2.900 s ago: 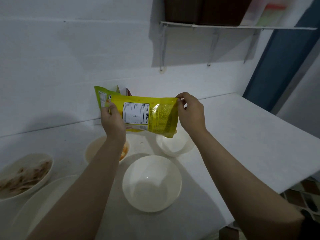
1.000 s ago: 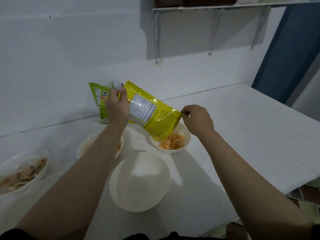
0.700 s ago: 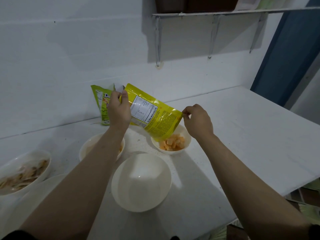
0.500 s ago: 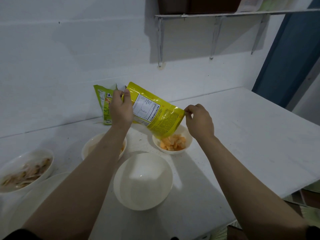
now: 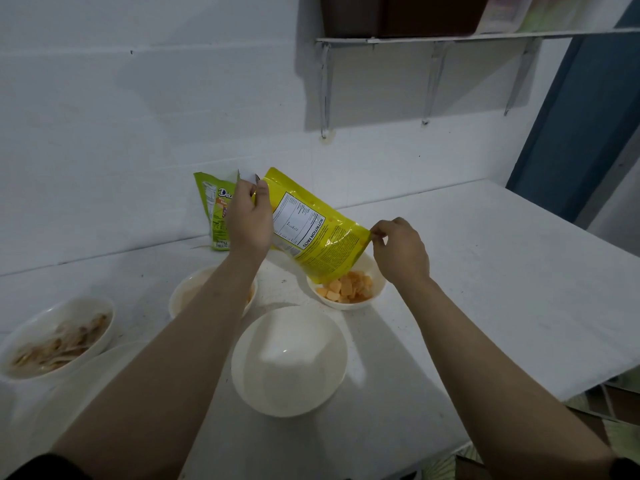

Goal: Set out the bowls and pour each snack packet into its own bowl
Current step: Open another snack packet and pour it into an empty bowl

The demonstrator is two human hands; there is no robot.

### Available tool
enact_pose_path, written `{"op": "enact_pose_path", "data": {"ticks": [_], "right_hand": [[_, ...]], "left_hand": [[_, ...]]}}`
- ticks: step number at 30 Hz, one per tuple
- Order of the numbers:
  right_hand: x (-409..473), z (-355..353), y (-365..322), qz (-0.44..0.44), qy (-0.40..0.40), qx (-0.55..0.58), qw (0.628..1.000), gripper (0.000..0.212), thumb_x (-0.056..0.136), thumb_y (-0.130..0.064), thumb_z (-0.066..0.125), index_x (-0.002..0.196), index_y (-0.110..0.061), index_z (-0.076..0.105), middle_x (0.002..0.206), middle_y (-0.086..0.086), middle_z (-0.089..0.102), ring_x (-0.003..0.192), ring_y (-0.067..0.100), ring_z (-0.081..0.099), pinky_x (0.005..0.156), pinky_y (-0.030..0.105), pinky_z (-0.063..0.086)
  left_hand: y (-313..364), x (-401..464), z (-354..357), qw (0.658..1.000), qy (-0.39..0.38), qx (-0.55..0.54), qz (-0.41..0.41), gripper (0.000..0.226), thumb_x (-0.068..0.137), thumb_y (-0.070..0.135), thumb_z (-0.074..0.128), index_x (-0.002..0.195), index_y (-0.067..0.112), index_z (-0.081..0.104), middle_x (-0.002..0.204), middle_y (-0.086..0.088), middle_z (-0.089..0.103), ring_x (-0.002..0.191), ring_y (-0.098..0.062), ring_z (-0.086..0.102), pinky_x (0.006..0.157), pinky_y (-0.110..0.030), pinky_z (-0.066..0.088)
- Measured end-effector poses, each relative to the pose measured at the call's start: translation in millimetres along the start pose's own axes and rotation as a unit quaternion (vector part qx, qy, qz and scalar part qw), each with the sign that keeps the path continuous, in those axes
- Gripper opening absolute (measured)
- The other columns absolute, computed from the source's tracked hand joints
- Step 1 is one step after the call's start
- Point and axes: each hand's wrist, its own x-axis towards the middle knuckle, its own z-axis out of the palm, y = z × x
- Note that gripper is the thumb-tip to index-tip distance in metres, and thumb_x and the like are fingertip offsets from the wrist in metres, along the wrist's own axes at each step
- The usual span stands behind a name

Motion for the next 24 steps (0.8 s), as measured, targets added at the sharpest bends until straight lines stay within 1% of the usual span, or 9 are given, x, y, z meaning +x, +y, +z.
{"op": "enact_pose_path", "data": {"ticks": [3,6,12,14,16,19,20,22,24], "right_hand": [[-0.6,-1.5,1.7,0.0,0.008,0.01,1.0,0.019,0.098,-0.018,0.052,0.107,-0.017,0.069,0.113,0.002,0.056,0.08,0.017,0.051,0.066,0.03,0.04],[-2.3,-1.8,1.1,-0.005,0.028,0.019,0.999,0.019,0.099,-0.019,0.051,0.109,-0.017,0.068,0.113,0.003,0.056,0.082,0.021,0.055,0.066,0.03,0.04],[-3.9,2.8,1.6,-0.009,0.019,0.008,1.0,0.021,0.099,-0.02,0.049,0.112,-0.017,0.066,0.113,0.004,0.057,0.087,0.023,0.059,0.067,0.034,0.047],[-1.8,3.9,-0.2,-0.032,0.008,0.006,0.999,0.022,0.098,-0.018,0.049,0.112,-0.016,0.066,0.11,0.005,0.059,0.094,0.026,0.058,0.072,0.038,0.05],[0.8,5.9,-6.1,-0.074,-0.014,0.001,0.997,0.023,0.098,-0.02,0.05,0.114,-0.016,0.066,0.107,0.007,0.063,0.101,0.03,0.054,0.08,0.041,0.049],[6.5,10.4,-18.3,-0.107,-0.041,-0.006,0.993,0.025,0.099,-0.025,0.05,0.116,-0.017,0.066,0.108,0.007,0.067,0.103,0.031,0.055,0.088,0.044,0.046],[8.3,12.0,-22.3,-0.108,-0.046,0.007,0.993,0.025,0.099,-0.025,0.05,0.117,-0.017,0.066,0.109,0.006,0.068,0.103,0.03,0.056,0.089,0.043,0.046],[10.6,15.0,-28.2,-0.1,-0.054,0.048,0.992,0.023,0.099,-0.023,0.052,0.115,-0.016,0.065,0.108,0.004,0.069,0.102,0.025,0.059,0.089,0.037,0.046],[13.0,17.2,-33.3,-0.092,-0.062,0.083,0.99,0.021,0.099,-0.023,0.052,0.113,-0.016,0.066,0.106,0.0,0.07,0.098,0.021,0.06,0.083,0.03,0.044]], "left_hand": [[-0.4,0.0,1.0,1.0,-0.002,0.003,0.008,0.027,0.103,0.034,0.041,0.09,0.012,0.048,0.073,0.005,0.047,0.079,-0.02,0.047,0.073,-0.032,0.036],[1.1,-0.2,1.1,1.0,0.001,-0.002,0.005,0.028,0.103,0.035,0.041,0.088,0.012,0.046,0.07,0.009,0.044,0.077,-0.02,0.045,0.072,-0.032,0.035],[1.2,-0.5,1.3,1.0,0.004,-0.001,0.004,0.029,0.104,0.033,0.038,0.086,0.011,0.043,0.068,0.008,0.042,0.075,-0.019,0.044,0.069,-0.031,0.033],[-0.2,-0.2,2.5,1.0,0.008,0.001,0.006,0.029,0.104,0.034,0.038,0.086,0.012,0.044,0.069,0.007,0.044,0.076,-0.02,0.045,0.071,-0.033,0.035],[-2.6,-0.2,4.7,1.0,0.012,0.001,0.01,0.029,0.104,0.035,0.039,0.087,0.012,0.045,0.073,0.003,0.047,0.076,-0.021,0.047,0.072,-0.034,0.037],[-4.2,-2.6,7.0,1.0,0.014,0.004,0.016,0.031,0.103,0.037,0.039,0.086,0.012,0.045,0.071,0.005,0.044,0.075,-0.021,0.045,0.07,-0.034,0.037],[-4.4,-3.4,7.5,1.0,0.015,0.004,0.018,0.031,0.104,0.037,0.039,0.087,0.012,0.045,0.07,0.006,0.044,0.074,-0.02,0.045,0.069,-0.033,0.036],[-4.6,-5.2,8.5,1.0,0.018,0.005,0.025,0.03,0.104,0.035,0.039,0.087,0.011,0.047,0.072,0.004,0.046,0.074,-0.019,0.045,0.068,-0.032,0.034],[-4.6,-6.9,9.1,0.999,0.024,0.001,0.038,0.028,0.104,0.032,0.041,0.085,0.011,0.045,0.069,0.007,0.043,0.072,-0.018,0.043,0.065,-0.031,0.032]]}}
